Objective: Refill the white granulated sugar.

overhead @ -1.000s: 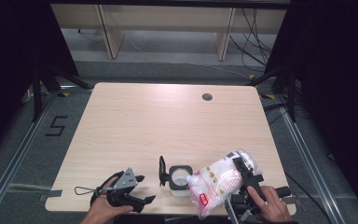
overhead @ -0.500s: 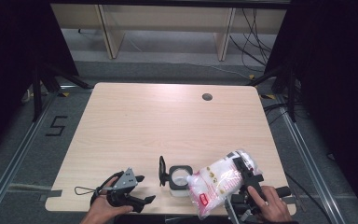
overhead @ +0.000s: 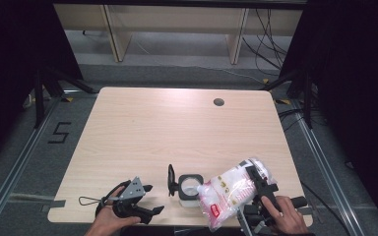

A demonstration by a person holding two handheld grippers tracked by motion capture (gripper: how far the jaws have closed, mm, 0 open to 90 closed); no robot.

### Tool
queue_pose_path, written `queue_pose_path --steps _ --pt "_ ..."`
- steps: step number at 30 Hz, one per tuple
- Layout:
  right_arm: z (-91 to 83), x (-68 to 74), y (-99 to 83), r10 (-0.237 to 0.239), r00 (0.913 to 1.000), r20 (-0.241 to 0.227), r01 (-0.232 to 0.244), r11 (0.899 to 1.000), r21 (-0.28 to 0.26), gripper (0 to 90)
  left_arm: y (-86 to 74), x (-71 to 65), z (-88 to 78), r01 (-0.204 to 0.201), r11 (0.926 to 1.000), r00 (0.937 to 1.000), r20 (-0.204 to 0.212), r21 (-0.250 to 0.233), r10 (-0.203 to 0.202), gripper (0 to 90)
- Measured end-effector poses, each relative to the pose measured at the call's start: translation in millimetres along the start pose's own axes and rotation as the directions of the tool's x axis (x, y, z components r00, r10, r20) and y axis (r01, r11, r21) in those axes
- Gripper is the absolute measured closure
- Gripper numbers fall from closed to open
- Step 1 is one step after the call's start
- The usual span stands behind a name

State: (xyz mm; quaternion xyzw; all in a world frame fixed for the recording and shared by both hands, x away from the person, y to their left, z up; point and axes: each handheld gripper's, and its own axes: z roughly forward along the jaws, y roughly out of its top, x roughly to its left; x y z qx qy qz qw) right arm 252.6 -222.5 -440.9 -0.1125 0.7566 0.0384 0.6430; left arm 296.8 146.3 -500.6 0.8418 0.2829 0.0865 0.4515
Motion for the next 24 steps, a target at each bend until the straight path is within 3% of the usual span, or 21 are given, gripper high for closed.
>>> queue_pose_path --steps 1,4,6,7,8,9,10,12,14,24 --pt "0.1 1.5 -0.4 0.022 0.9998 -0.002 -0.022 1.000 0.002 38.1 0.2 0.4 -0.4 -0.003 1.0000 1.0000 -0.004 0.005 0.003 19.8" --pt "-0.7 0.8 -0.2 0.025 0.9996 -0.009 -0.025 1.000 0.016 38.0 -0.4 0.7 0.5 -0.003 1.0000 1.0000 0.000 -0.002 0.003 19.8" --pt "0.9 2.3 -1.4 0.028 0.9993 0.024 -0.028 0.999 -0.018 38.0 0.1 0.1 0.0 0.000 1.0000 1.0000 -0.001 0.001 0.000 19.8" --pt "1.4 1.5 -1.0 0.016 0.9997 0.018 -0.015 1.000 -0.016 38.1 -0.3 0.8 0.7 -0.002 1.0000 1.0000 0.000 -0.003 0.002 19.8" --pt "1.2 3.2 -0.9 0.035 0.9993 0.015 -0.035 0.999 -0.009 38.1 -0.5 0.4 0.8 0.001 1.0000 1.0000 0.002 -0.004 -0.001 19.8" --pt "1.3 0.8 -0.3 -0.002 0.9999 0.013 0.002 1.000 -0.010 38.1 -0.5 0.6 0.6 -0.002 1.0000 1.0000 0.000 -0.003 0.002 19.8" --pt "-0.2 3.5 0.2 0.031 0.9995 -0.002 -0.031 0.999 0.014 38.1 0.1 0.2 -0.1 0.002 1.0000 1.0000 0.001 0.002 -0.002 19.8" --pt "0.7 -0.3 1.2 -0.024 0.9997 0.008 0.024 1.000 -0.004 38.1 0.3 2.0 0.6 -0.026 0.9996 0.9996 0.003 -0.010 0.026 19.8" --pt "0.5 0.5 1.2 -0.009 0.9999 0.009 0.009 1.000 -0.002 38.1 -0.4 0.7 0.5 -0.002 1.0000 1.0000 0.000 -0.002 0.002 19.8" --pt "-1.1 -0.5 1.5 -0.019 0.9998 0.007 0.019 1.000 0.009 38.1 -0.3 -0.3 0.2 0.002 1.0000 1.0000 -0.001 0.002 -0.002 19.8"
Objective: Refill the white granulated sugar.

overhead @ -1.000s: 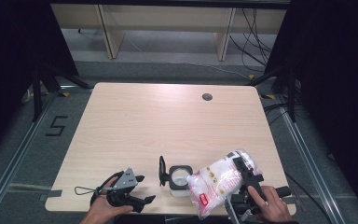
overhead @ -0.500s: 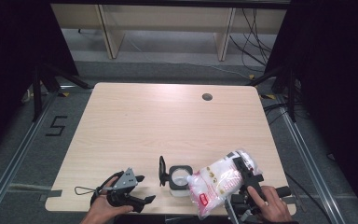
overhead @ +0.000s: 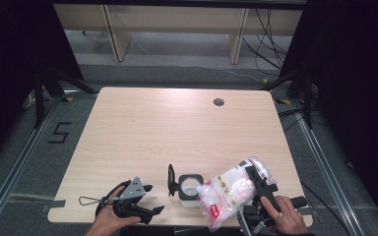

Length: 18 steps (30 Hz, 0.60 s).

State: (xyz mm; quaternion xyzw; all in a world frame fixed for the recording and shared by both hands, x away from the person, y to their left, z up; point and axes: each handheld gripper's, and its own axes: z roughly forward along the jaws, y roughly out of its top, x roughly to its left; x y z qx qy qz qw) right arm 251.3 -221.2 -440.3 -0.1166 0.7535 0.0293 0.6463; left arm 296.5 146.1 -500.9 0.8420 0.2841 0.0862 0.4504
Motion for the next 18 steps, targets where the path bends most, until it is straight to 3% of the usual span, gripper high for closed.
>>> queue_pose_path --steps 18 --pt "1.1 1.7 -0.6 0.024 0.9997 -0.005 -0.024 1.000 -0.010 38.0 0.4 1.3 -0.2 -0.008 1.0000 1.0000 -0.001 0.003 0.008 19.8"
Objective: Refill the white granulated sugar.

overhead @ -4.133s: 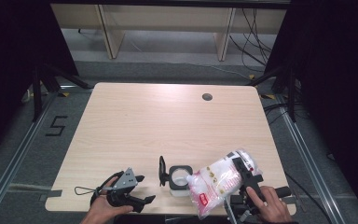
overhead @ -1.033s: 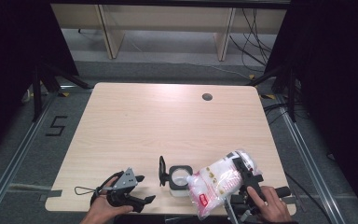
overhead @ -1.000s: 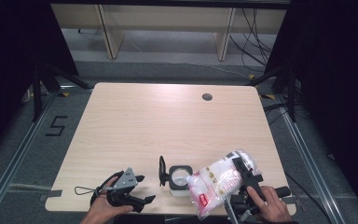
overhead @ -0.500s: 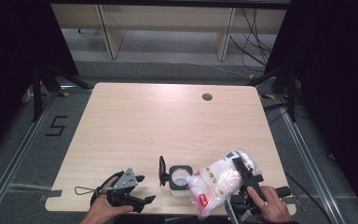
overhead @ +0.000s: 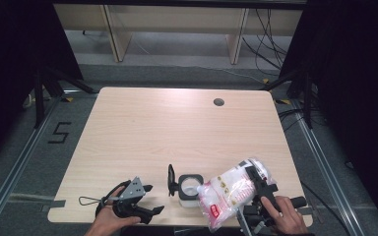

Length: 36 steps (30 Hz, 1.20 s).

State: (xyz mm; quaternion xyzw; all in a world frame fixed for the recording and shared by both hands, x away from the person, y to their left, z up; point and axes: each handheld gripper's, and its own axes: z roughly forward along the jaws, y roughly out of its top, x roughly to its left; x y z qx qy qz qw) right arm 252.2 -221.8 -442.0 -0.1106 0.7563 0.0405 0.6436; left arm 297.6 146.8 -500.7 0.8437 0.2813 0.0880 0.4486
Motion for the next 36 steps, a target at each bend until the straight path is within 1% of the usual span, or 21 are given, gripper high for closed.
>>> queue_pose_path --steps 2,6,7,8,11,15,17,18,20,21,22,23,24,26,28,30,31,33,34,35,36 --pt "1.3 1.4 -0.8 0.006 0.9999 0.010 -0.006 1.000 -0.018 38.1 -0.4 -0.3 0.4 0.006 1.0000 1.0000 0.004 -0.006 -0.006 19.8" --pt "1.2 3.0 -1.1 0.027 0.9996 0.001 -0.027 1.000 -0.011 38.1 -0.4 -0.1 0.4 0.003 1.0000 1.0000 0.003 -0.004 -0.003 19.8" --pt "1.2 1.9 -0.9 0.011 0.9999 0.009 -0.011 1.000 -0.015 38.1 -0.6 -0.8 0.8 0.008 0.9999 1.0000 0.006 -0.012 -0.008 19.8" --pt "-0.6 -0.5 0.3 -0.007 0.9998 -0.021 0.007 1.000 0.010 38.1 -0.1 -0.9 -0.3 0.005 1.0000 1.0000 0.000 -0.002 -0.005 19.8" --pt "1.4 1.1 -0.7 0.002 0.9999 0.010 -0.002 1.000 -0.019 38.1 -0.4 -0.3 0.5 0.005 1.0000 1.0000 0.004 -0.007 -0.005 19.8" --pt "1.3 1.2 -0.7 0.002 1.0000 0.009 -0.002 1.000 -0.019 38.1 -0.1 -0.4 -0.2 0.001 1.0000 1.0000 -0.001 0.001 -0.001 19.8" --pt "-0.4 0.0 0.2 -0.005 0.9999 -0.009 0.006 1.000 0.007 38.1 -0.4 -0.8 0.3 0.006 1.0000 1.0000 0.004 -0.007 -0.006 19.8" --pt "-0.2 -0.5 0.2 -0.016 0.9999 0.002 0.016 1.000 -0.003 38.1 -0.1 -0.7 -0.4 0.003 1.0000 1.0000 -0.003 0.000 -0.003 19.8" --pt "-0.3 -0.5 0.4 -0.013 0.9999 -0.001 0.013 1.000 0.000 38.1 -0.2 -0.1 0.3 0.002 1.0000 1.0000 0.004 -0.007 -0.002 19.8" --pt "-0.6 1.8 0.2 0.015 0.9999 0.000 -0.015 1.000 0.005 38.1 -0.4 -0.2 0.5 0.003 1.0000 1.0000 0.003 -0.007 -0.003 19.8" --pt "0.2 2.7 -0.1 0.018 0.9997 0.014 -0.018 1.000 -0.011 38.1 -0.4 -0.9 0.3 0.007 1.0000 1.0000 0.004 -0.006 -0.007 19.8" --pt "-0.7 -1.1 1.1 -0.029 0.9995 0.012 0.029 1.000 -0.005 38.1 -0.1 -1.1 0.0 0.006 1.0000 1.0000 0.002 -0.004 -0.006 19.8" --pt "-1.7 -2.8 2.0 -0.052 0.9985 0.017 0.052 0.999 0.002 38.1 -0.1 -1.0 0.0 0.006 1.0000 1.0000 0.002 -0.005 -0.006 19.8" --pt "-2.1 -1.4 1.6 -0.029 0.9995 0.013 0.028 1.000 0.013 38.1 -0.4 -0.3 0.5 0.005 1.0000 1.0000 0.004 -0.007 -0.005 19.8" --pt "-1.5 -2.5 1.0 -0.040 0.9990 0.021 0.040 0.999 -0.003 38.1 -0.1 -1.1 -0.2 0.006 1.0000 1.0000 0.001 -0.005 -0.006 19.8" --pt "-1.6 -0.3 -0.1 -0.004 0.9998 0.017 0.004 1.000 0.001 38.1 -0.4 -0.4 0.5 0.003 1.0000 1.0000 -0.001 -0.008 -0.003 19.8" --pt "-0.7 -0.5 -0.5 -0.010 0.9993 0.036 0.010 1.000 -0.014 38.2 -0.5 -0.6 0.7 0.007 0.9999 1.0000 0.005 -0.010 -0.007 19.8" --pt "-0.9 -1.0 -0.4 -0.016 0.9994 0.032 0.016 1.000 -0.009 38.1 -0.2 -1.1 -0.1 0.006 1.0000 1.0000 0.001 -0.003 -0.006 19.8" --pt "-1.9 3.9 -0.9 0.047 0.9987 0.021 -0.047 0.999 0.011 38.2 -0.2 -0.3 0.4 0.004 1.0000 1.0000 0.004 -0.008 -0.004 19.8" --pt "0.0 0.4 -0.4 -0.016 0.9994 0.032 0.017 1.000 -0.014 38.2 -0.3 -0.2 0.5 0.004 1.0000 1.0000 0.003 -0.006 -0.004 19.8" --pt "-0.1 0.7 -0.8 -0.013 0.9996 0.026 0.013 1.000 -0.009 38.2 -0.5 -0.5 0.7 0.006 0.9999 1.0000 0.005 -0.009 -0.006 19.8"
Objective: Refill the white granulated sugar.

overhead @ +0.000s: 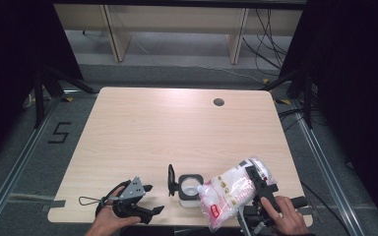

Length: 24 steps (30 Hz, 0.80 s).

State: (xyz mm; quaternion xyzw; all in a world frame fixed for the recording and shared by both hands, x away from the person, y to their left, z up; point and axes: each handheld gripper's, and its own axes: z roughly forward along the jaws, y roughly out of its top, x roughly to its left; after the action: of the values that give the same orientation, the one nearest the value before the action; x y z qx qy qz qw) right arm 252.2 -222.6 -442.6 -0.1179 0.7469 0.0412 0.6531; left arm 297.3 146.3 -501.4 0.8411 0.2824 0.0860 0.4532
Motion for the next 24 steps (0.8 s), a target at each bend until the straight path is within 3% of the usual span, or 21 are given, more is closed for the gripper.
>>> queue_pose_path --steps 7,9,10,11,13,14,16,20,21,23,24 --pt "-0.4 -0.2 -0.2 0.001 1.0000 0.001 -0.001 1.000 0.004 38.2 0.4 -0.6 -0.9 0.001 1.0000 1.0000 -0.003 0.004 -0.001 19.8" --pt "-1.8 0.4 0.0 0.022 0.9997 -0.012 -0.022 0.999 0.026 38.2 0.6 1.5 -0.2 -0.029 0.9996 0.9996 0.002 -0.006 0.029 19.8" --pt "-1.6 0.3 0.1 0.020 0.9998 -0.010 -0.019 0.999 0.027 38.2 0.8 1.5 -0.4 -0.027 0.9996 0.9996 0.003 0.000 0.027 19.8" --pt "-1.8 0.2 0.2 0.019 0.9998 -0.009 -0.018 0.999 0.027 38.2 0.2 0.1 -0.2 0.000 1.0000 1.0000 -0.001 0.002 0.000 19.8" --pt "-0.4 -1.3 0.1 -0.005 1.0000 0.005 0.005 1.000 -0.003 38.2 0.6 0.2 -0.6 -0.005 1.0000 1.0000 -0.002 0.005 0.005 19.8" --pt "-1.1 0.4 0.0 0.027 0.9996 -0.002 -0.027 1.000 0.009 38.2 0.9 1.2 -0.9 -0.025 0.9997 0.9997 -0.003 0.007 0.025 19.8" --pt "-0.2 -2.0 -0.1 -0.012 0.9999 0.006 0.012 1.000 -0.004 38.2 0.4 1.1 -0.4 -0.017 0.9999 0.9999 0.000 0.004 0.017 19.8" --pt "-1.0 -1.5 0.2 -0.008 1.0000 -0.001 0.008 1.000 0.008 38.2 0.3 0.4 -0.2 -0.006 1.0000 1.0000 -0.001 0.003 0.006 19.8" --pt "-1.2 -4.7 1.1 -0.049 0.9988 -0.001 0.049 0.999 0.005 38.2 0.1 0.3 0.0 -0.003 1.0000 1.0000 -0.001 0.003 0.003 19.8" --pt "-2.3 -4.2 1.2 -0.022 0.9997 -0.006 0.022 1.000 0.014 38.2 0.4 0.6 -0.2 -0.007 1.0000 1.0000 -0.001 0.003 0.007 19.8" --pt "-1.8 -5.0 0.9 -0.047 0.9989 -0.002 0.047 0.999 0.010 38.2 0.5 0.1 -0.6 -0.006 1.0000 1.0000 -0.003 0.005 0.006 19.8"
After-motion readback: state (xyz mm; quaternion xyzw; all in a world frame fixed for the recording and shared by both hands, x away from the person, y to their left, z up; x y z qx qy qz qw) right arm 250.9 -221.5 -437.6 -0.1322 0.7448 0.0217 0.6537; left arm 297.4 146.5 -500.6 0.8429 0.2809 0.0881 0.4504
